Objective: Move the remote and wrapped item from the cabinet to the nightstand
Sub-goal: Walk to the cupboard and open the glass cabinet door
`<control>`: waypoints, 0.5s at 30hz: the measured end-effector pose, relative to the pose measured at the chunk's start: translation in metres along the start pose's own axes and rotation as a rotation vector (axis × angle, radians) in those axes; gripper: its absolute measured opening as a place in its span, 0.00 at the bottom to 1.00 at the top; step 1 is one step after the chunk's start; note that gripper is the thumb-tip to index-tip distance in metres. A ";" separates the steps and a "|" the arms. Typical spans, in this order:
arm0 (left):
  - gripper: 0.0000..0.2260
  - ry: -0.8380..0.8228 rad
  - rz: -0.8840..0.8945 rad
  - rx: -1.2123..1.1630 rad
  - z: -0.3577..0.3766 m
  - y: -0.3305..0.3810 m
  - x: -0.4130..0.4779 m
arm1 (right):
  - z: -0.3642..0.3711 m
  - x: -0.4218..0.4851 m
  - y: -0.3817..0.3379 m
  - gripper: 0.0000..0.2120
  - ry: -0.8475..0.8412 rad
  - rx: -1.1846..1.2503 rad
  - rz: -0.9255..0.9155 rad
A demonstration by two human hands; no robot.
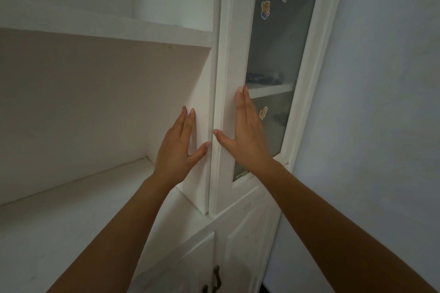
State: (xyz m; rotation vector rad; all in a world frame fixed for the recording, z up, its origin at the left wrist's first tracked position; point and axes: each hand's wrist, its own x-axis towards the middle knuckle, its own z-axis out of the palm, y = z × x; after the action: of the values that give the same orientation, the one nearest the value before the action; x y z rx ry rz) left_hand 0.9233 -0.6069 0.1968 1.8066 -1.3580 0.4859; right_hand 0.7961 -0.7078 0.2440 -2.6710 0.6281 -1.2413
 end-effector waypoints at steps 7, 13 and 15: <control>0.35 -0.006 -0.020 0.058 0.001 0.001 0.000 | 0.000 -0.005 -0.008 0.42 0.022 -0.036 0.001; 0.33 -0.001 -0.023 0.055 0.002 0.000 -0.001 | -0.002 -0.005 -0.015 0.43 0.032 -0.044 0.000; 0.34 0.003 -0.015 0.059 0.002 -0.002 -0.001 | -0.002 -0.005 -0.017 0.43 0.034 -0.048 -0.004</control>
State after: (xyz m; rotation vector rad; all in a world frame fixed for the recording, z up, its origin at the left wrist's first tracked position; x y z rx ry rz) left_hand 0.9241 -0.6082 0.1945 1.8617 -1.3400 0.5264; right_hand 0.7972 -0.6906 0.2470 -2.6963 0.6660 -1.2908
